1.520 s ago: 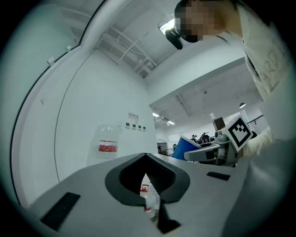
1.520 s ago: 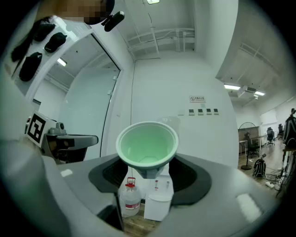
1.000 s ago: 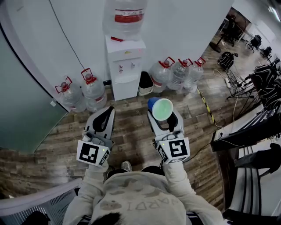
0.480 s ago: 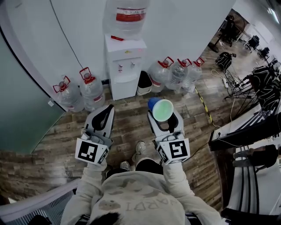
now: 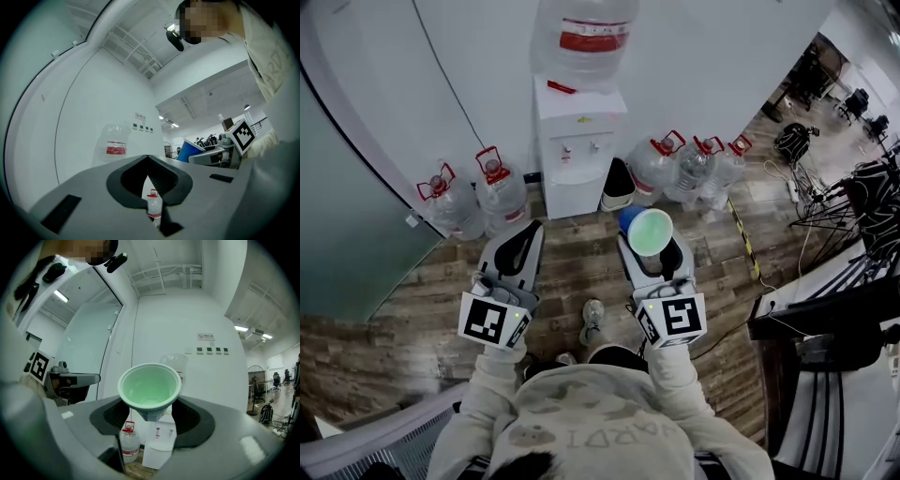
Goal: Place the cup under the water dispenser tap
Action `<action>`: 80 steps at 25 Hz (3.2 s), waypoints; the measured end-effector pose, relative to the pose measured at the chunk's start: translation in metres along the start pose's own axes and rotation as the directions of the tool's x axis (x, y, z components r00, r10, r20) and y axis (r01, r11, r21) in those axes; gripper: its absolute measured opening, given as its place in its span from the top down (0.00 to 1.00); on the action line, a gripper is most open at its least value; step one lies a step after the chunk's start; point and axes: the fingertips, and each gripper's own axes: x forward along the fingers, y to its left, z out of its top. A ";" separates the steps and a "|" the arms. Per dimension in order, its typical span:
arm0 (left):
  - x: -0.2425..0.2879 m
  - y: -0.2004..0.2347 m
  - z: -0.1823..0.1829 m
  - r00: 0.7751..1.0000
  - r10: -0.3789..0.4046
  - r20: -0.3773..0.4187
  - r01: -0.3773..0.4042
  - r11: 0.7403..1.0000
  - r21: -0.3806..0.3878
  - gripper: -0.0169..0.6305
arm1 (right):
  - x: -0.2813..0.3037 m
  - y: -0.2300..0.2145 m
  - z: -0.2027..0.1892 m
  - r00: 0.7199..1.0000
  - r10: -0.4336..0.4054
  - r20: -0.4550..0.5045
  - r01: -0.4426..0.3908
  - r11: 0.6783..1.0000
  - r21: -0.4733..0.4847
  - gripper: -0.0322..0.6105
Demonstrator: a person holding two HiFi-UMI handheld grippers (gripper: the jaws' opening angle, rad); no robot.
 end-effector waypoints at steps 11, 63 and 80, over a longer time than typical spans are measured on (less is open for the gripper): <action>0.083 0.041 -0.010 0.999 0.052 0.008 -0.052 0.999 0.005 0.97 | 0.087 -0.050 -0.003 0.997 0.075 0.000 -0.075 0.997 -0.006 0.50; 0.278 0.145 -0.059 0.998 0.043 -0.042 -0.042 0.999 0.019 0.97 | 0.292 -0.152 -0.061 0.988 0.140 -0.069 -0.136 0.989 0.059 0.50; 0.321 0.213 -0.118 0.990 -0.066 -0.122 0.063 0.998 -0.032 0.97 | 0.369 -0.147 -0.129 0.975 0.084 -0.207 -0.062 0.992 0.111 0.50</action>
